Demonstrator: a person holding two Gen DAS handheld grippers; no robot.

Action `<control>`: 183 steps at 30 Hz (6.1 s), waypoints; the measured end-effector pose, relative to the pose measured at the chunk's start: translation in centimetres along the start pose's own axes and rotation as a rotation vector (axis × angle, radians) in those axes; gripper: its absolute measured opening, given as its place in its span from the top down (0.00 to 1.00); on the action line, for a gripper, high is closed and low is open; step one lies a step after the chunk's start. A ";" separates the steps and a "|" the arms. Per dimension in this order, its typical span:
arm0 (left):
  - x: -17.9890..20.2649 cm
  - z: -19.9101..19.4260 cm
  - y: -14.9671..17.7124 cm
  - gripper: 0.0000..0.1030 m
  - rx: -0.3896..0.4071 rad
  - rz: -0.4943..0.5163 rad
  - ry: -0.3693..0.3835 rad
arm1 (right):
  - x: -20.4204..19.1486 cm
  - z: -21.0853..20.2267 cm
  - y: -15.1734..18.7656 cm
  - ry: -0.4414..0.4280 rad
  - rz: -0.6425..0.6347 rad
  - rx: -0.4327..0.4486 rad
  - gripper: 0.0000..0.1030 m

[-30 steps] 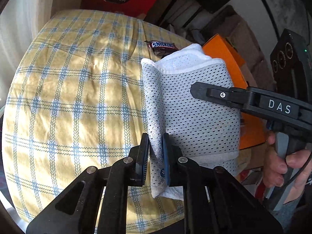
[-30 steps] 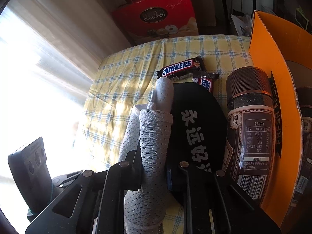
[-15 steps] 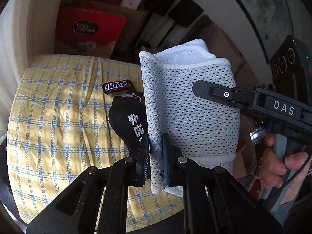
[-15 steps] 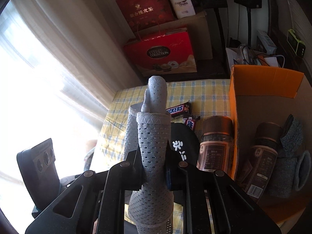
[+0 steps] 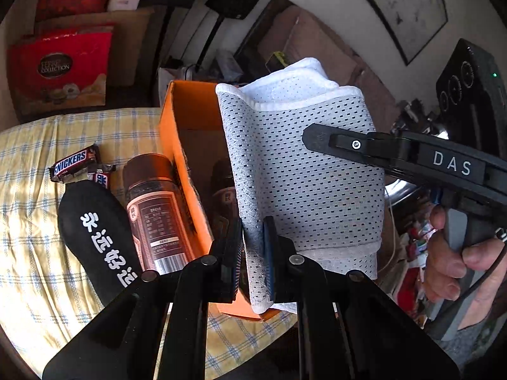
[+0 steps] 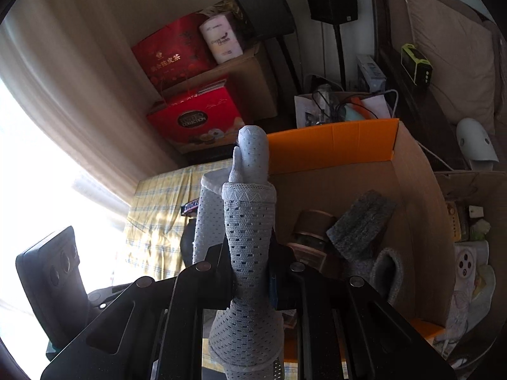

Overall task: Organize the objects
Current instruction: 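Carry the mesh cloth into the box and open the left tool, then move the left tool to the clear jar of brown flakes, then grasp the clear flake jar with the left tool and lift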

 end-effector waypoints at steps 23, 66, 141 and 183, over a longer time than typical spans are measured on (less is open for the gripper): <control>5.6 10.6 -0.2 0.88 -0.059 0.097 -0.080 | 11.5 3.1 -0.2 0.187 -0.024 -0.022 0.84; 4.2 7.3 1.5 0.65 -0.076 0.129 -0.169 | 8.7 3.4 0.9 0.283 -0.080 -0.009 0.59; -9.5 3.4 3.3 0.39 -0.084 -0.129 -0.160 | 0.7 6.0 4.3 0.080 -0.027 -0.023 0.19; -12.4 -0.9 6.6 0.40 -0.136 -0.170 -0.077 | -3.8 5.5 4.8 0.043 -0.112 -0.022 0.22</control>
Point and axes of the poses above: each gripper's, at about its wrist camera, not at the fingertips, and z roughly the way its jaws point, x to its right, y to its underside, the point moved 2 cm from there along z, roughly the way its jaws point, and after that the axes turned 1 degree about x, right-handed, at the moved point
